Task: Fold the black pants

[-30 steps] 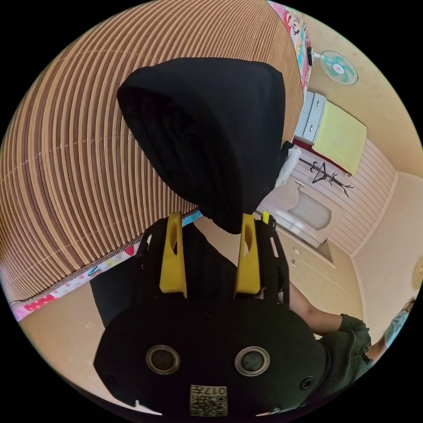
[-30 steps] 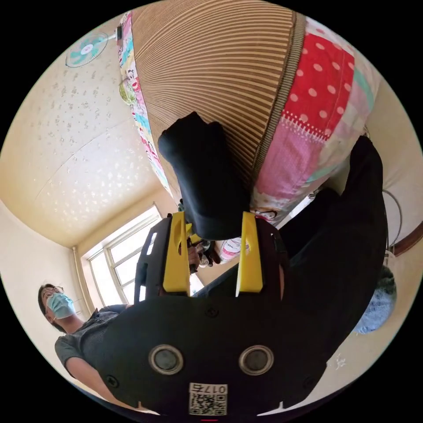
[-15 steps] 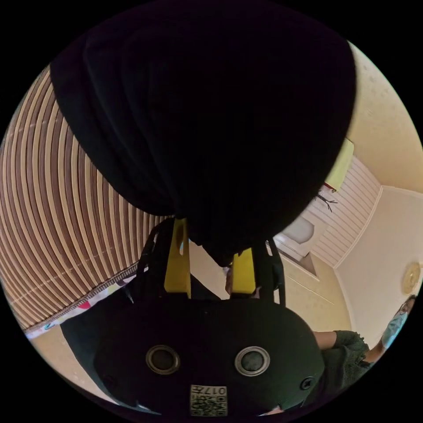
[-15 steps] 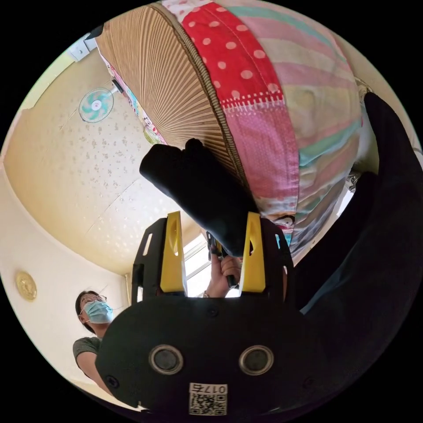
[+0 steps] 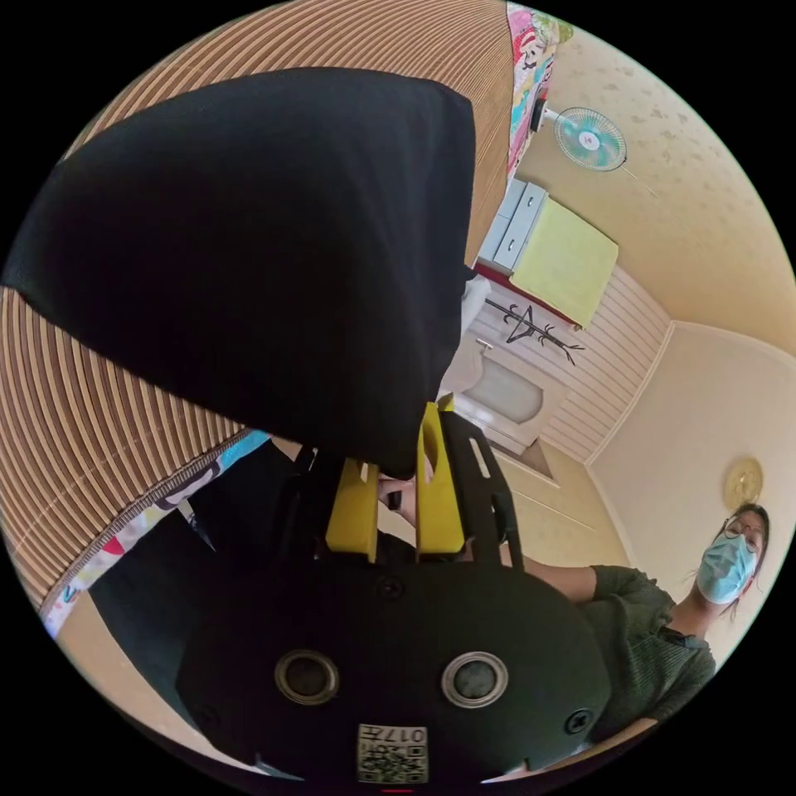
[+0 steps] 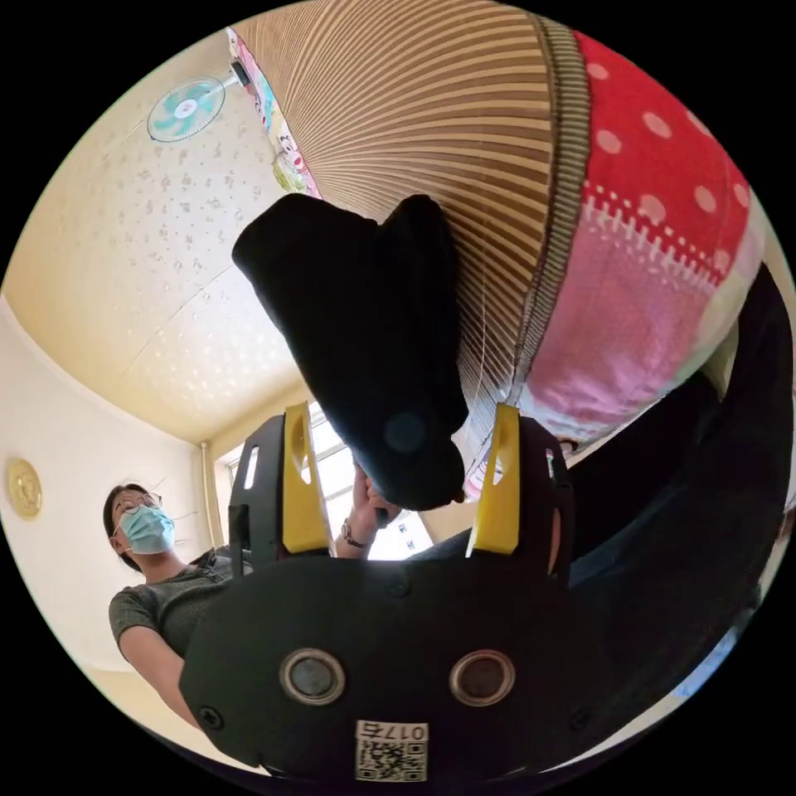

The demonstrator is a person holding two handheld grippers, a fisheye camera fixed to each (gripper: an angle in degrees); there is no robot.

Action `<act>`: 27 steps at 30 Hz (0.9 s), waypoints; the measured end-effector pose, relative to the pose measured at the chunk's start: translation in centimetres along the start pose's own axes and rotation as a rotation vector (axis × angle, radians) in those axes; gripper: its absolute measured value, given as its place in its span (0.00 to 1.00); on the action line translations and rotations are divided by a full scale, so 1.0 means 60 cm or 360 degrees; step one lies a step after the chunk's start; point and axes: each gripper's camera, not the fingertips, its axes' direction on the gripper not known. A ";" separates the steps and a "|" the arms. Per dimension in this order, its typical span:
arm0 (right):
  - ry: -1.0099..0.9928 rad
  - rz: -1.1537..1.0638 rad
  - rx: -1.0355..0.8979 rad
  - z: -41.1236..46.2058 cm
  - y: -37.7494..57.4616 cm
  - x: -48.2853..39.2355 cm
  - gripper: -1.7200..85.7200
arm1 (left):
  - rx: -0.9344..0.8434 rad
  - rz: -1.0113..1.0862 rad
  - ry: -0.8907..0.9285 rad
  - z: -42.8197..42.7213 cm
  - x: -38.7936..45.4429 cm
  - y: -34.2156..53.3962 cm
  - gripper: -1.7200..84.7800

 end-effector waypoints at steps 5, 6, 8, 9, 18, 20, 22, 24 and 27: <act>0.0153 0.0028 -0.0219 0.082 -0.073 -0.022 0.37 | 0.0015 0.0022 -0.0012 -0.002 0.015 0.015 0.09; 0.0213 0.0032 -0.0269 0.092 -0.080 -0.028 0.33 | 0.0059 0.0018 -0.0022 -0.009 0.018 0.018 0.09; 0.0161 -0.0061 -0.0245 0.089 -0.080 -0.049 0.25 | 0.0113 0.0009 -0.0061 -0.023 0.022 0.023 0.09; 0.0127 -0.0126 -0.0223 0.087 -0.075 -0.067 0.22 | 0.0126 0.0013 -0.0065 -0.029 0.027 0.026 0.09; -0.0086 -0.0428 -0.0103 0.017 -0.018 -0.212 0.19 | -0.0044 0.0372 0.0017 0.058 0.185 0.067 0.17; -0.0094 -0.0516 -0.0032 -0.028 -0.017 -0.247 0.18 | -0.0122 0.0457 -0.0038 0.099 0.233 0.070 0.17; -0.0142 -0.0598 0.0075 -0.105 -0.025 -0.297 0.18 | -0.0189 0.0527 -0.0103 0.142 0.276 0.072 0.18; -0.0162 -0.0667 0.0189 -0.175 -0.034 -0.341 0.18 | -0.0220 0.0550 -0.0183 0.198 0.317 0.072 0.18; -0.0273 -0.0814 0.0396 -0.312 -0.058 -0.420 0.18 | -0.0214 0.0445 -0.0198 0.269 0.336 0.059 0.17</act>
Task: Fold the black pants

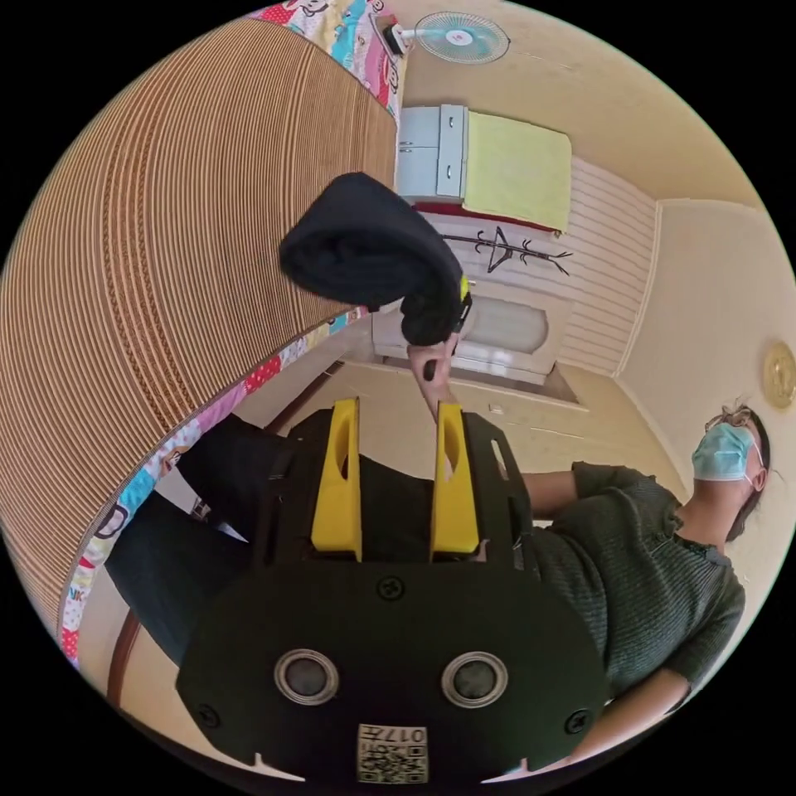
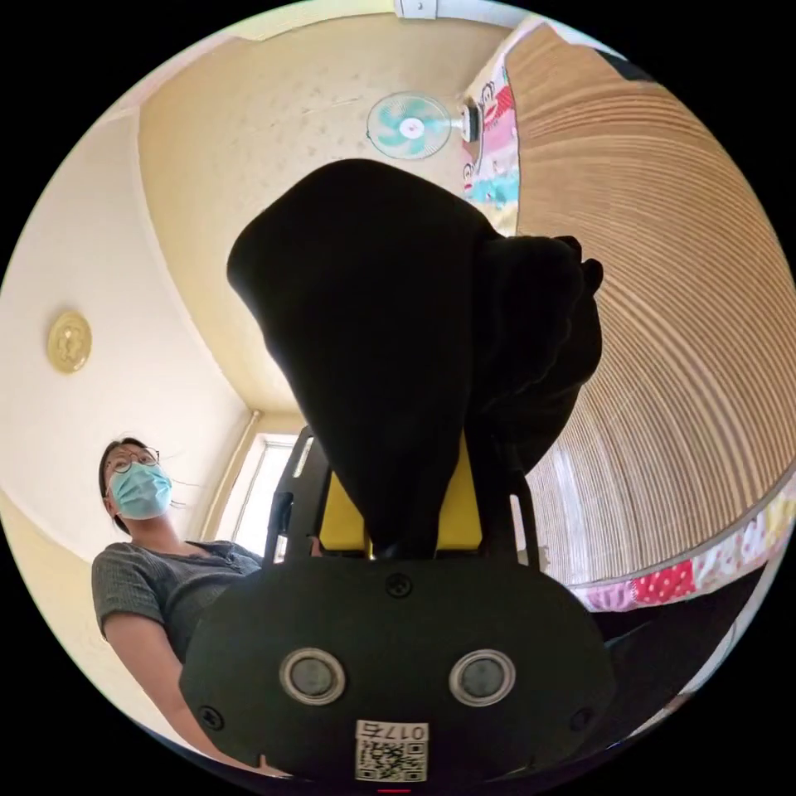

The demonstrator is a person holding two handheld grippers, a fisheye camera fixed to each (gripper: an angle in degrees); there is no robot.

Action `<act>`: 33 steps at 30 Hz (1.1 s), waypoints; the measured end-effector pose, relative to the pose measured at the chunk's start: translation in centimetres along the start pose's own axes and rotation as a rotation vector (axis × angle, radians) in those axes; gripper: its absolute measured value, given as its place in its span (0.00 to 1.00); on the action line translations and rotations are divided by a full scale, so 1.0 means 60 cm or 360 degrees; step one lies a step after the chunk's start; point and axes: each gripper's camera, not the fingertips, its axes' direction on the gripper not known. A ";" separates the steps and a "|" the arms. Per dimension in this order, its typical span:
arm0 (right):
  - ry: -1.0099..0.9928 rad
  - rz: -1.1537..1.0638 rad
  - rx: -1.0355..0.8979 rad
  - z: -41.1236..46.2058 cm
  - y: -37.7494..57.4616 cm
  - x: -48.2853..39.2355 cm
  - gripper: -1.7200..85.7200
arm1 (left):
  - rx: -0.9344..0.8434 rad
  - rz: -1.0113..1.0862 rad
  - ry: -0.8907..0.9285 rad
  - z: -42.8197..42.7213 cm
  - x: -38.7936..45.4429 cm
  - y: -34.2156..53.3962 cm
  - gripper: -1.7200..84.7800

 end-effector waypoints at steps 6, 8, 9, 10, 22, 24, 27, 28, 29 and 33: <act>-0.0115 -0.0302 0.0192 -0.222 -0.207 -0.118 0.19 | -0.0103 -0.0158 -0.0141 0.152 0.035 -0.077 0.15; -0.0049 -0.0311 0.0252 -0.288 -0.255 -0.131 0.19 | -0.0119 -0.0204 -0.0198 0.191 0.044 -0.101 0.15; 0.0055 -0.0331 0.0290 -0.333 -0.276 -0.131 0.19 | -0.0121 -0.0243 -0.0227 0.215 0.047 -0.116 0.15; 0.0144 -0.0283 0.0323 -0.378 -0.288 -0.113 0.19 | -0.0122 -0.0262 -0.0235 0.226 0.049 -0.123 0.15; 0.0511 0.0623 0.1120 -0.570 0.057 0.042 0.05 | 0.0078 -0.0474 -0.0427 0.331 0.127 -0.154 0.13; 0.0443 0.0759 0.1251 -0.551 0.146 0.069 0.04 | 0.0224 -0.0589 -0.0518 0.327 0.137 -0.134 0.11; 0.0219 0.0873 0.1443 -0.494 0.268 0.106 0.03 | 0.0374 -0.0663 -0.0618 0.321 0.160 -0.111 0.10; 0.0135 0.0877 0.1463 -0.461 0.300 0.117 0.03 | 0.0405 -0.0663 -0.0637 0.319 0.166 -0.106 0.10; 0.0109 0.0893 0.1441 -0.444 0.311 0.122 0.03 | 0.0464 -0.0657 -0.0680 0.315 0.179 -0.098 0.09; 0.0164 0.1063 0.0703 -0.272 0.298 0.146 0.02 | 0.0650 -0.0646 -0.0858 0.298 0.218 -0.064 0.08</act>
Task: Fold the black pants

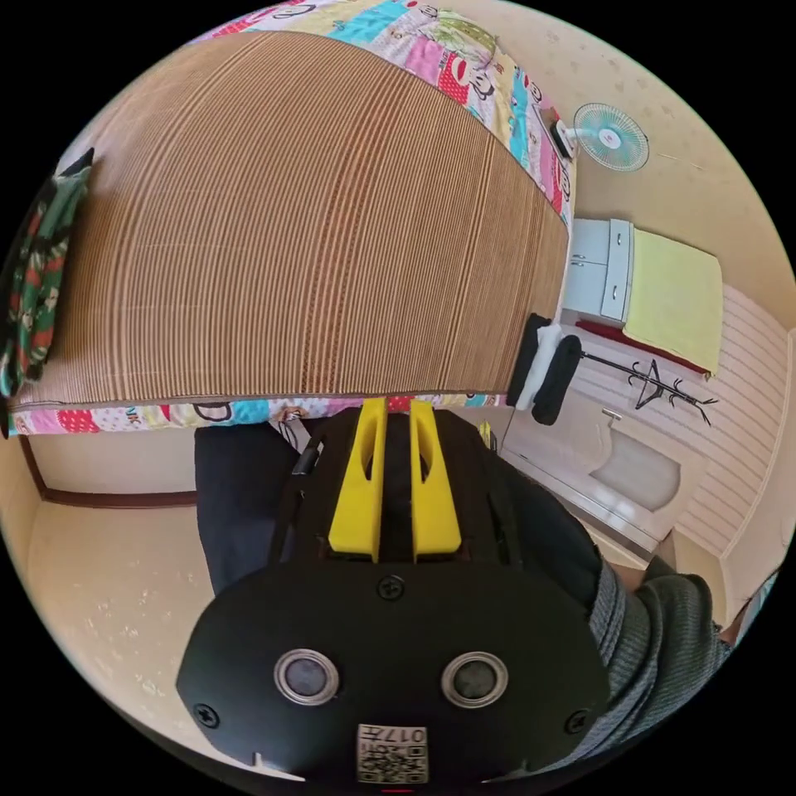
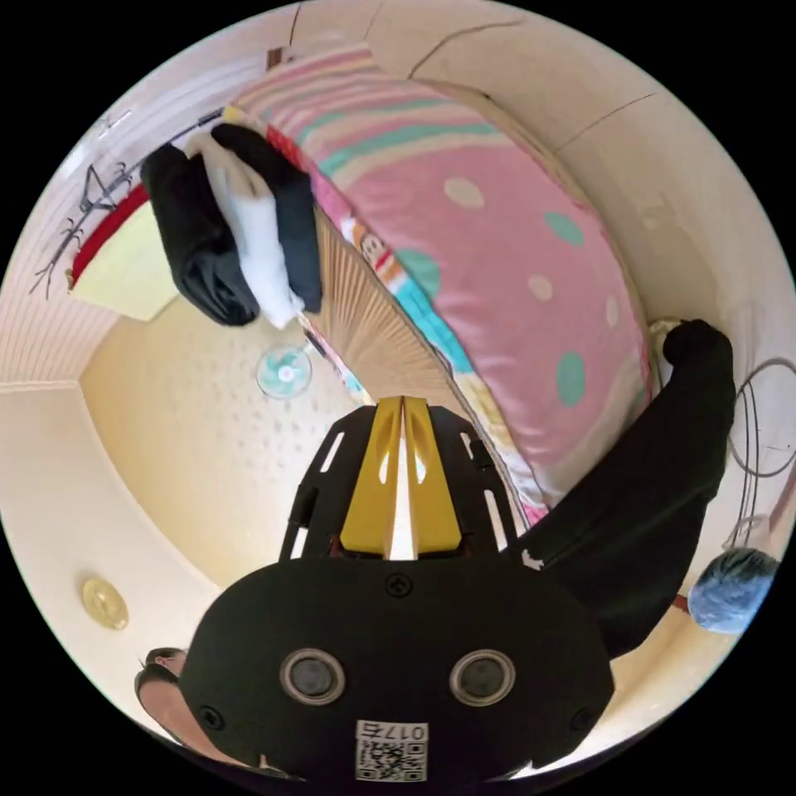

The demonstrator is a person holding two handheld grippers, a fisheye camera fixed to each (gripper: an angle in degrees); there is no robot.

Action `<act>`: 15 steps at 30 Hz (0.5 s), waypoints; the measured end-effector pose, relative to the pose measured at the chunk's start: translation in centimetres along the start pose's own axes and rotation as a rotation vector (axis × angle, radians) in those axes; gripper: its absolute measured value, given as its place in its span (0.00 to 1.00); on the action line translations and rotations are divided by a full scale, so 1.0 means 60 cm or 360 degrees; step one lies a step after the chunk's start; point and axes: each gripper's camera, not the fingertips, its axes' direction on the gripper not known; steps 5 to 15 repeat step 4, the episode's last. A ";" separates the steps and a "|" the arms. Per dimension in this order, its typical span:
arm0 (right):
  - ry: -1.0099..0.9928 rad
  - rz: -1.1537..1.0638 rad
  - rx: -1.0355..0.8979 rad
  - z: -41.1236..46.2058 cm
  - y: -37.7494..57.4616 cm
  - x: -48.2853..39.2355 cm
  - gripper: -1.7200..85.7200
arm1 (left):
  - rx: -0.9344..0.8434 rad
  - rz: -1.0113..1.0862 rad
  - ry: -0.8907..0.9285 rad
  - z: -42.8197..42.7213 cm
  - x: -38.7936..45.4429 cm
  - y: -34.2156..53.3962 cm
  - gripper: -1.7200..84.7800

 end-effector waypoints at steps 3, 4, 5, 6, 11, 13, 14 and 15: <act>0.0405 -0.0247 -0.0759 0.180 0.061 -0.054 0.02 | 0.0164 0.0000 -0.0043 -0.039 -0.007 0.021 0.06; 0.0625 -0.0473 -0.1081 0.258 0.111 -0.091 0.02 | 0.0203 -0.0001 -0.0054 -0.049 -0.010 0.026 0.05; 0.0625 -0.0473 -0.1081 0.258 0.111 -0.091 0.02 | 0.0203 -0.0001 -0.0054 -0.049 -0.010 0.026 0.05; 0.0625 -0.0473 -0.1081 0.258 0.111 -0.091 0.02 | 0.0203 -0.0001 -0.0054 -0.049 -0.010 0.026 0.05; 0.0625 -0.0473 -0.1081 0.258 0.111 -0.091 0.02 | 0.0203 -0.0001 -0.0054 -0.049 -0.010 0.026 0.05; 0.0625 -0.0473 -0.1081 0.258 0.111 -0.091 0.02 | 0.0203 -0.0001 -0.0054 -0.049 -0.010 0.026 0.05; 0.0625 -0.0473 -0.1081 0.258 0.111 -0.091 0.02 | 0.0203 -0.0001 -0.0054 -0.049 -0.010 0.026 0.05; 0.0625 -0.0473 -0.1081 0.258 0.111 -0.091 0.02 | 0.0203 -0.0001 -0.0054 -0.049 -0.010 0.026 0.05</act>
